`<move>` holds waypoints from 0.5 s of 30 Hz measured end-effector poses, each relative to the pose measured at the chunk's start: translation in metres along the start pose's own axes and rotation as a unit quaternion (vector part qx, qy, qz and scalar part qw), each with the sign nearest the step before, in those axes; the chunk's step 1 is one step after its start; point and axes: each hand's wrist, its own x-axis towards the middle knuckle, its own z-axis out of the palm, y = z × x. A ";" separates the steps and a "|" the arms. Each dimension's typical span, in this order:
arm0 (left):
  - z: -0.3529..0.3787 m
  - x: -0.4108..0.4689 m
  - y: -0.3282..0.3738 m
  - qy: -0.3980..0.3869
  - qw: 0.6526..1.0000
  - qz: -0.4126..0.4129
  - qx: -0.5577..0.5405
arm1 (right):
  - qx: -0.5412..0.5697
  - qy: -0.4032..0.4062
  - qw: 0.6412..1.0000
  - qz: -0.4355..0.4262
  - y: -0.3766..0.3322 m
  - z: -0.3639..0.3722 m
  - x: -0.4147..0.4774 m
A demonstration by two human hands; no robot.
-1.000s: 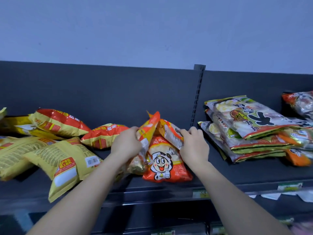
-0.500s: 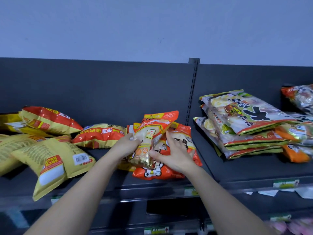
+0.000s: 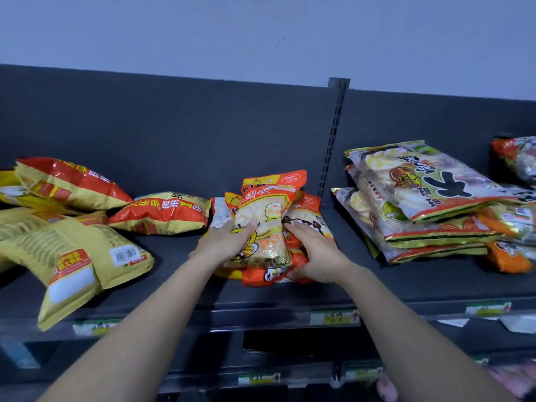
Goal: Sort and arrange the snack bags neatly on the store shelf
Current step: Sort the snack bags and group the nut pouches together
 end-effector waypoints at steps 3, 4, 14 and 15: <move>-0.004 0.004 -0.006 0.010 1.000 -0.010 0.021 | 0.011 -0.005 1.000 0.002 -0.003 -0.002 0.002; -0.005 0.006 -0.009 0.011 1.000 -0.010 0.025 | 0.016 -0.006 1.000 0.000 -0.006 -0.003 0.002; -0.023 0.002 -0.025 0.061 0.998 0.013 0.009 | 0.134 -0.003 0.990 -0.031 -0.030 -0.003 0.018; -0.028 -0.002 -0.026 0.067 0.997 0.023 0.027 | 0.187 0.030 0.982 -0.020 -0.035 -0.004 0.020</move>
